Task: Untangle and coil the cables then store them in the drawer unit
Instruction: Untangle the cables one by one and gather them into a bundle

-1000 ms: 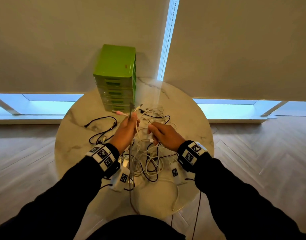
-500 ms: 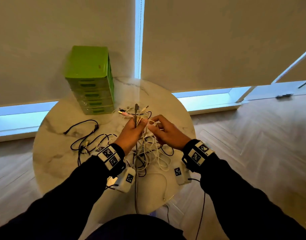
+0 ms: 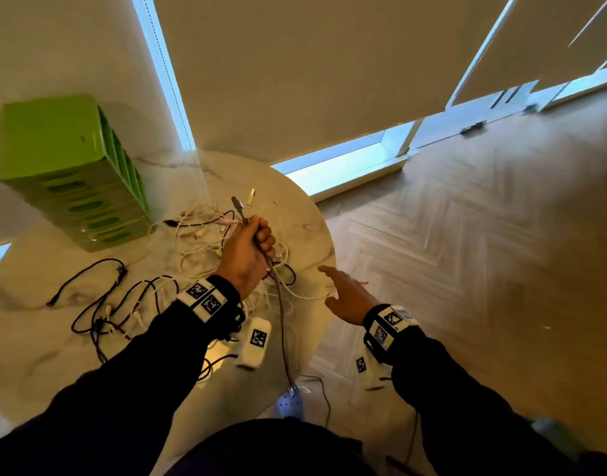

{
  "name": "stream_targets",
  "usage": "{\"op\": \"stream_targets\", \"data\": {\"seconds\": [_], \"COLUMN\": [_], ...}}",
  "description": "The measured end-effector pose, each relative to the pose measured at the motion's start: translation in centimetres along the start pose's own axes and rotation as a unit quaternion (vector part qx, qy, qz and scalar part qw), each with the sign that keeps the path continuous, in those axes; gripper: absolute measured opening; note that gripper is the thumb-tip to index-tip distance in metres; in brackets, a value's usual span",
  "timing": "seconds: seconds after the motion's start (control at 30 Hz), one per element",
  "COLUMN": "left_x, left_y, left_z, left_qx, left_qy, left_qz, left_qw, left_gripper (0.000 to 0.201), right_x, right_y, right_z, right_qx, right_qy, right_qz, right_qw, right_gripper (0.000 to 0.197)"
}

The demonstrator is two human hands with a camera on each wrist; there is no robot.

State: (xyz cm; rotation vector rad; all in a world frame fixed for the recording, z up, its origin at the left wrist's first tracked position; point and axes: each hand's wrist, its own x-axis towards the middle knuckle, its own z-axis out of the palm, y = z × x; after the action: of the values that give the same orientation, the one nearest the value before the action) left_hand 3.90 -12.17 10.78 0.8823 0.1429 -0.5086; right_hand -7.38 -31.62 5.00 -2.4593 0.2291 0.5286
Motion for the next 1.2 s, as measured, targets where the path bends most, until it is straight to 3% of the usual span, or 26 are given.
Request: {"op": "stream_targets", "data": {"seconds": [0.1,0.2,0.27,0.33,0.43,0.5,0.67,0.77,0.9,1.13,1.2], "left_x": [0.0,0.4,0.6,0.6,0.5,0.5,0.3,-0.1,0.0,0.7,0.8], "left_y": [-1.7,-3.0,-3.6,-3.9,-4.0,-3.9,-3.0,-2.0,-0.6,-0.7,-0.3], "left_z": [0.6,0.9,1.0,0.9,0.7,0.5,1.0,1.1,0.5,-2.3,-2.4], "left_qx": [-0.007,0.011,0.045,0.106,0.231,0.268,0.192,0.159,0.083,0.273,0.264], "left_qy": [-0.011,-0.020,-0.022,-0.012,0.010,0.017,0.024,0.036,0.063,0.125,0.149], "left_qz": [-0.022,-0.041,-0.039,-0.009,0.037,0.049,0.042,0.035,-0.001,0.082,0.096], "left_qw": [1.000,0.999,0.998,0.994,0.972,0.962,0.980,0.986,0.995,0.950,0.948], "left_gripper": [0.034,0.034,0.034,0.032,0.028,0.028,0.029,0.033,0.036,0.037,0.038], "right_x": [-1.0,-1.8,-2.3,-2.7,-3.0,-3.1,-3.0,-2.6,-2.4,-1.0,-1.1], "right_y": [-2.6,-4.3,-4.9,-5.0,-4.5,-4.3,-5.3,-5.7,-6.3,-6.0,-6.0], "right_z": [0.6,0.6,0.3,-0.1,-0.8,-1.0,-1.7,-1.8,-2.0,-2.1,-2.2], "right_qx": [0.016,0.137,0.141,0.133,0.128,0.160,0.227,0.320,0.377,0.332,0.368], "right_qy": [0.037,-0.038,-0.047,-0.009,0.054,0.056,0.035,0.018,0.042,0.134,0.140], "right_qz": [-0.083,-0.125,-0.114,-0.096,-0.087,-0.076,-0.045,-0.019,-0.050,-0.103,-0.096], "right_qw": [0.996,0.982,0.982,0.986,0.987,0.983,0.972,0.947,0.924,0.928,0.914], "right_gripper": [0.072,0.062,0.044,0.030,0.024,0.027,0.034,0.027,0.025,0.020,0.019]}}
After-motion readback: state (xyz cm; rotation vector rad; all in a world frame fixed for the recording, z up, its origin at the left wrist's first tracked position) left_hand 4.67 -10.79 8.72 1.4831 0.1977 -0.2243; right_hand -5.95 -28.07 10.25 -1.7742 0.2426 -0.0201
